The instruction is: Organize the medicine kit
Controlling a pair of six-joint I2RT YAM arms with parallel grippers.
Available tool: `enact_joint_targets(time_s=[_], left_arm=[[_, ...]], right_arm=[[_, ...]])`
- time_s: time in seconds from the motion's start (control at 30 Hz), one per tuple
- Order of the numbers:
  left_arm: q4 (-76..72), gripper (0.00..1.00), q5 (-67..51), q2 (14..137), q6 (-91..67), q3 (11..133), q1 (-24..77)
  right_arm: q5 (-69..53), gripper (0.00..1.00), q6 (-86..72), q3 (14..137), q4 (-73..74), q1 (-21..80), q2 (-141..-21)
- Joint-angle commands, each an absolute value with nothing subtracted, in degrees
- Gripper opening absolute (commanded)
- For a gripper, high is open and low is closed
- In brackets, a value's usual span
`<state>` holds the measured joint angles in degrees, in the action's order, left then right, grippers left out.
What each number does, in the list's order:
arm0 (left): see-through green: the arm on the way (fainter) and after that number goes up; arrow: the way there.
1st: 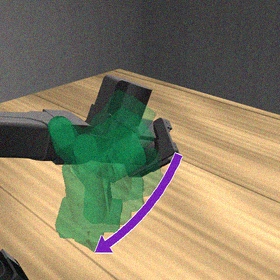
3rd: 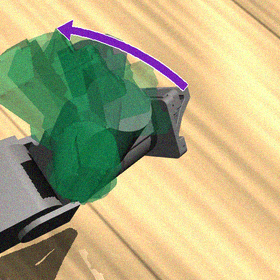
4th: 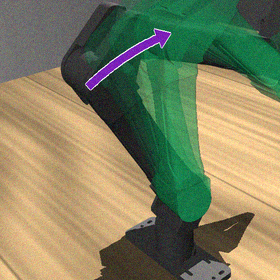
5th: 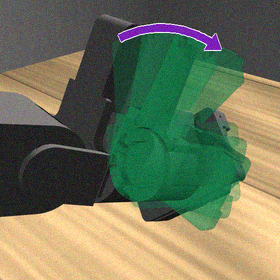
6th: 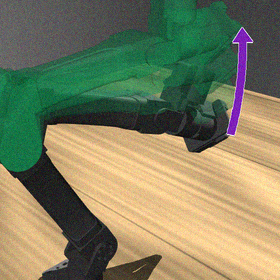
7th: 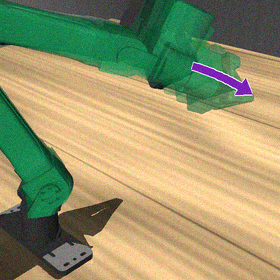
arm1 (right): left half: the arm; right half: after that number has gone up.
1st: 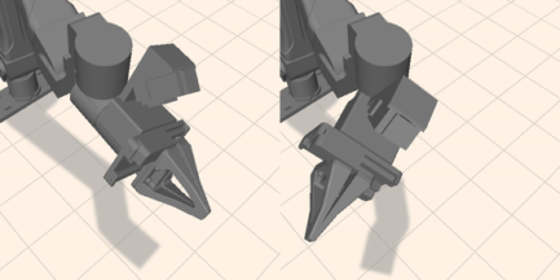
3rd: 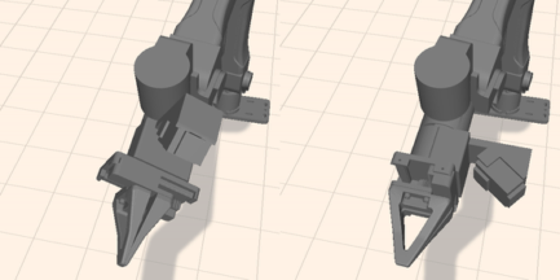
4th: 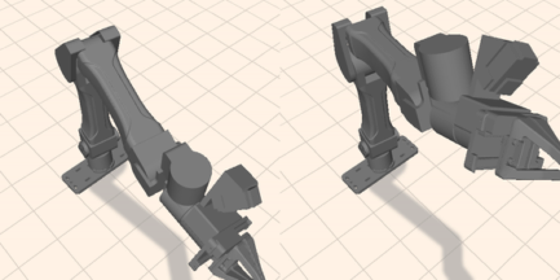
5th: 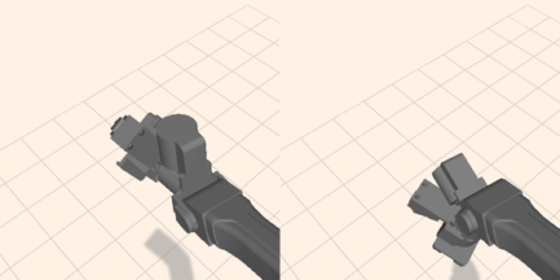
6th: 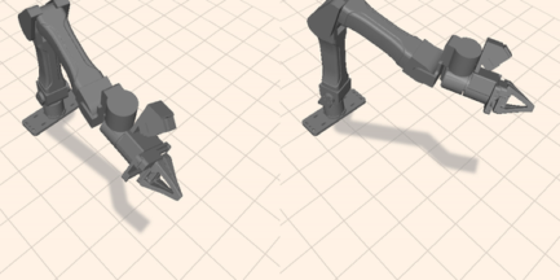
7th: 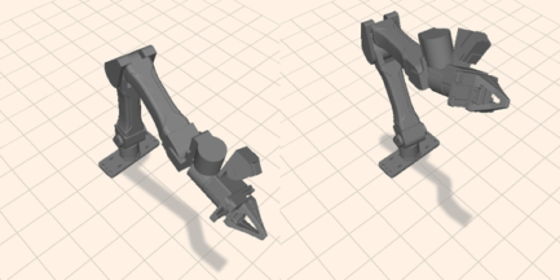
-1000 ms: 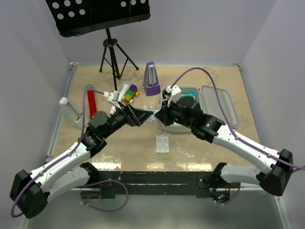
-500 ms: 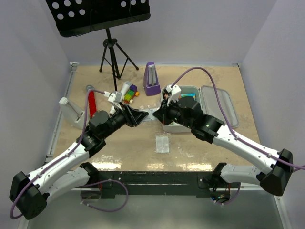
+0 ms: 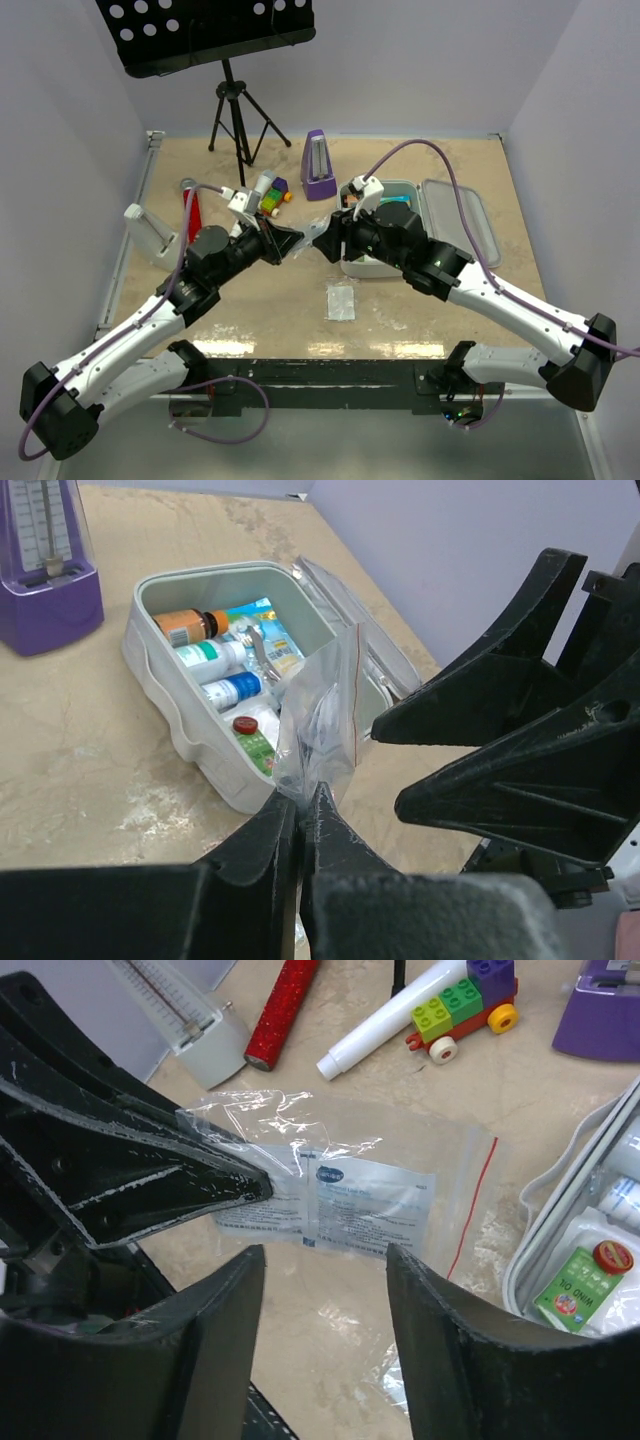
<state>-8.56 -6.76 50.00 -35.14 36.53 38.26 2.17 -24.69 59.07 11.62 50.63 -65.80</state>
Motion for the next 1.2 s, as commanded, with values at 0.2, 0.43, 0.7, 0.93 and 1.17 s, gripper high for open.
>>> enact_joint_targets(time_s=[0.2,0.43,0.7,0.93,1.17], left_arm=[[-5.6,0.05,-1.4,46.9,-10.4,38.3,39.1],[-12.2,0.07,4.5,45.2,5.7,35.9,43.3],[-13.3,0.07,5.4,45.9,23.0,36.3,48.7],[-15.6,0.05,10.1,43.2,33.1,31.5,52.4],[-17.3,0.04,9.8,43.0,36.6,31.9,53.3]], right_arm=[[1.9,0.63,-40.7,63.7,11.3,50.7,-63.5],[-4.7,0.64,-46.1,66.6,11.7,50.1,-70.0],[-7.9,0.65,-54.7,67.0,6.2,45.9,-70.6],[-12.7,0.65,-58.1,62.7,2.0,40.3,-68.6],[-17.0,0.65,-57.0,63.9,1.6,39.8,-73.7]])
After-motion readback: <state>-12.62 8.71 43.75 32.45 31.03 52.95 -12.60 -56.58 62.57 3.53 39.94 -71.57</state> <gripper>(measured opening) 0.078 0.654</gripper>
